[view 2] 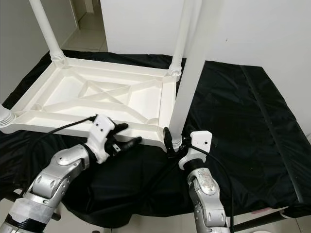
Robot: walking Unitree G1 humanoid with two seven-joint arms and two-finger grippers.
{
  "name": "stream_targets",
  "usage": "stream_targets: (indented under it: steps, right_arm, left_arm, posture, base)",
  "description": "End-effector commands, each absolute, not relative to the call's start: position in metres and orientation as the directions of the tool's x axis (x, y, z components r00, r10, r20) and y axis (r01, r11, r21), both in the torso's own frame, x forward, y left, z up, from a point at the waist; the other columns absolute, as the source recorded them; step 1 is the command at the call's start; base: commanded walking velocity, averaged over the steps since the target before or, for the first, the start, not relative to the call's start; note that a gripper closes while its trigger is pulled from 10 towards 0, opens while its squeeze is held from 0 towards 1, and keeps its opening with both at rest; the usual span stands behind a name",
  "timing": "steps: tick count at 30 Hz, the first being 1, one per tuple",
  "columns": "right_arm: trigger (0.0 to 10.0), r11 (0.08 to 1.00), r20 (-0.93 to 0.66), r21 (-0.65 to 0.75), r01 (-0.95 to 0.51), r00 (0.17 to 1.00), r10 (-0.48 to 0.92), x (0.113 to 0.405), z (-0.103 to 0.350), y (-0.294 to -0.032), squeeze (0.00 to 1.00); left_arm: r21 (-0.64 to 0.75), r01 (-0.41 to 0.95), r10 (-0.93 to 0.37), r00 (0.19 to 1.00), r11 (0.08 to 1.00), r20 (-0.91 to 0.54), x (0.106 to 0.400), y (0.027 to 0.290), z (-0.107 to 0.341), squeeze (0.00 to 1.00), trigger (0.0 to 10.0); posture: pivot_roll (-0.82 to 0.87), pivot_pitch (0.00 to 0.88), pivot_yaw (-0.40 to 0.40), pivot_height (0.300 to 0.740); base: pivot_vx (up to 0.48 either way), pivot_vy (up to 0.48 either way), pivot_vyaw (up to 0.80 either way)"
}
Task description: Building children table
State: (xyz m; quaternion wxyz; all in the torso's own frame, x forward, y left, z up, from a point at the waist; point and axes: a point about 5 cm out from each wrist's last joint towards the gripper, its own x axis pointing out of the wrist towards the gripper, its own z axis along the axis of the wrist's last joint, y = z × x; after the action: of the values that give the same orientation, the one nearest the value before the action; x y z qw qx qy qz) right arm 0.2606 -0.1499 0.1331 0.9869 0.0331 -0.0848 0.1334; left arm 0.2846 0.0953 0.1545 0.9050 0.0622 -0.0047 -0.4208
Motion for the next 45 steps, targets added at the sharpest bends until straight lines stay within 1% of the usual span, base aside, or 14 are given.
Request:
stream_targets:
  steps: [1,6,8,12,18,19,23,33,37,41,42,43,44,45]
  right_arm:
    - [10.0,0.952,0.169,0.032,-0.304,0.940,0.295,0.262,0.132,-0.152,0.00]
    - [10.0,0.934,0.152,0.002,-0.357,0.923,0.352,0.264,0.132,-0.158,0.00]
    - [10.0,0.907,0.136,-0.031,-0.420,0.897,0.420,0.268,0.135,-0.162,0.00]
    - [10.0,0.881,0.123,-0.051,-0.470,0.872,0.473,0.272,0.137,-0.164,0.00]
    - [10.0,0.799,0.061,-0.108,-0.591,0.799,0.599,0.286,0.144,-0.176,0.00]
    - [10.0,0.799,0.061,-0.108,-0.591,0.799,0.599,0.286,0.144,-0.176,0.00]
    - [10.0,0.716,-0.031,-0.129,-0.686,0.725,0.688,0.295,0.139,-0.181,0.00]
    - [10.0,0.670,-0.066,-0.137,-0.730,0.681,0.729,0.313,0.138,-0.180,0.00]
    - [10.0,0.629,-0.076,-0.174,-0.758,0.647,0.759,0.322,0.142,-0.172,0.00]
    - [10.0,0.618,-0.077,-0.180,-0.766,0.637,0.767,0.324,0.144,-0.169,0.00]
    - [5.3,0.612,-0.081,-0.182,-0.770,0.632,0.771,0.325,0.144,-0.168,0.00]
    - [4.1,0.606,-0.089,-0.185,-0.774,0.627,0.774,0.326,0.142,-0.168,0.00]
    - [2.3,0.601,-0.096,-0.186,-0.777,0.623,0.776,0.326,0.141,-0.167,0.00]
    - [2.3,0.601,-0.096,-0.186,-0.777,0.623,0.776,0.326,0.141,-0.167,0.00]
  left_arm:
    - [0.119,0.809,-0.811,0.584,0.576,-0.045,0.280,0.092,0.154,0.00,10.0]
    - [0.104,0.832,-0.834,0.551,0.546,-0.036,0.274,0.091,0.155,0.00,10.0]
    - [0.085,0.856,-0.856,0.515,0.510,-0.046,0.269,0.091,0.155,0.00,10.0]
    - [0.065,0.873,-0.872,0.487,0.483,-0.054,0.266,0.091,0.155,0.00,10.0]
    - [0.066,0.904,-0.900,0.427,0.423,-0.090,0.261,0.091,0.157,0.00,10.0]
    - [0.066,0.904,-0.900,0.427,0.423,-0.090,0.261,0.091,0.157,0.00,10.0]
    - [0.082,0.908,-0.903,0.418,0.412,-0.095,0.258,0.091,0.160,0.00,10.0]
    - [0.085,0.905,-0.900,0.425,0.418,-0.098,0.260,0.091,0.163,0.00,10.0]
    - [0.088,0.898,-0.895,0.438,0.431,-0.085,0.262,0.087,0.164,0.00,10.0]
    - [0.090,0.899,-0.896,0.435,0.428,-0.090,0.262,0.086,0.163,0.00,10.0]
    - [0.090,0.901,-0.897,0.432,0.425,-0.090,0.262,0.085,0.163,0.00,10.0]
    - [0.091,0.902,-0.898,0.430,0.423,-0.090,0.262,0.084,0.164,0.00,10.0]
    - [0.093,0.902,-0.899,0.429,0.421,-0.087,0.262,0.083,0.165,0.00,10.0]
    - [0.093,0.902,-0.899,0.429,0.421,-0.087,0.262,0.083,0.165,0.00,10.0]
  posture:
    - [-0.03,0.029,-0.058,0.740]
    - [-0.02,0.025,-0.067,0.740]
    - [-0.02,0.028,-0.069,0.740]
    - [-0.02,0.030,-0.067,0.740]
    - [-0.01,0.042,-0.045,0.740]
    - [-0.01,0.042,-0.045,0.740]
    - [0.00,0.049,-0.041,0.740]
    - [0.01,0.054,-0.048,0.740]
    - [0.01,0.052,-0.042,0.740]
    - [0.01,0.057,-0.038,0.740]
    - [0.00,0.061,-0.038,0.740]
    - [0.00,0.059,-0.038,0.740]
    - [0.00,0.058,-0.038,0.740]
    - [0.00,0.058,-0.038,0.740]
  base:
    - [0.000,0.000,0.00]
    - [0.000,0.000,0.00]
    - [0.000,0.000,0.00]
    - [0.000,0.000,0.00]
    - [0.000,0.000,0.00]
    - [0.000,0.000,0.00]
    - [0.000,0.000,0.00]
    - [0.000,0.000,0.00]
    - [0.000,0.000,0.00]
    - [0.000,0.000,0.00]
    - [0.000,0.000,0.00]
    - [0.000,0.000,0.00]
    - [0.000,0.000,0.00]
    - [0.000,0.000,0.00]
